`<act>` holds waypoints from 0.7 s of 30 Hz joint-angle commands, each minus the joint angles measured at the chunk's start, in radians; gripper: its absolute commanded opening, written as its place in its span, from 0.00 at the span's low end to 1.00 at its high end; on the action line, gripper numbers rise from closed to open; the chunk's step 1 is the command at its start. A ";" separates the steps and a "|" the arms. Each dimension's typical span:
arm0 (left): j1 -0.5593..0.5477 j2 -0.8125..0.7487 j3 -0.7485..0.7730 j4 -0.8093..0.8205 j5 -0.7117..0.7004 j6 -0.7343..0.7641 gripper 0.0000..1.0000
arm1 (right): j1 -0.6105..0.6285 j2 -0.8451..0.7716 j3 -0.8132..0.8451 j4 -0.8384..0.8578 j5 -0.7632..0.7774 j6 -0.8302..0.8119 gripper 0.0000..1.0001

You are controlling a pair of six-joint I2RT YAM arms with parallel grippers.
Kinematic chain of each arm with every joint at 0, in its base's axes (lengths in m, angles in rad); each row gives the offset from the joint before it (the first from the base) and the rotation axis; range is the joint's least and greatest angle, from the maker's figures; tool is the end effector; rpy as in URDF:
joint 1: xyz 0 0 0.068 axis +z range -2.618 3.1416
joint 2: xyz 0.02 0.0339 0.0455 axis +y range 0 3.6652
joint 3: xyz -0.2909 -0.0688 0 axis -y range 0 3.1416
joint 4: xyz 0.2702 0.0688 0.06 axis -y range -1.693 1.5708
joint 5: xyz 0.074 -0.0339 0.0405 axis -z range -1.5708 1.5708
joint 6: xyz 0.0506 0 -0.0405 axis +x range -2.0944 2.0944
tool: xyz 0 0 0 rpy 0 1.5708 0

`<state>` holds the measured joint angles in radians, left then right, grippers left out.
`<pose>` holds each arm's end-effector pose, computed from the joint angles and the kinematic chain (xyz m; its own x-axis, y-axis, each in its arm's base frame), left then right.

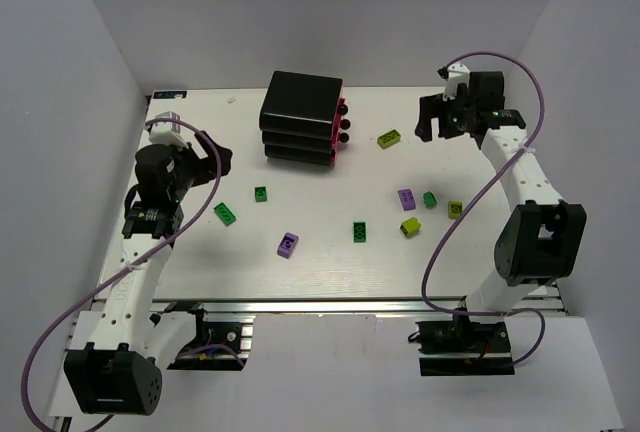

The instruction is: Sort the legos into containers by color

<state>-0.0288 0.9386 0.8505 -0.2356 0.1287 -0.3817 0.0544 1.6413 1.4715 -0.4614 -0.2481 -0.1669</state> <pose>0.2400 -0.0134 0.3447 -0.3510 -0.3595 -0.8646 0.0209 0.9201 -0.3910 0.4150 0.0350 0.3445 -0.5394 -0.1907 -0.8202 -0.3451 0.9385 0.0088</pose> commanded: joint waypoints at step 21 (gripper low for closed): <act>-0.013 0.092 0.002 0.073 0.255 -0.102 0.81 | 0.070 0.416 0.429 0.206 -0.792 0.022 0.61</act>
<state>-0.0299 1.0225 0.8242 -0.1753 0.3462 -0.4751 0.1226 2.0506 1.9518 -0.4789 -0.8215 -0.3164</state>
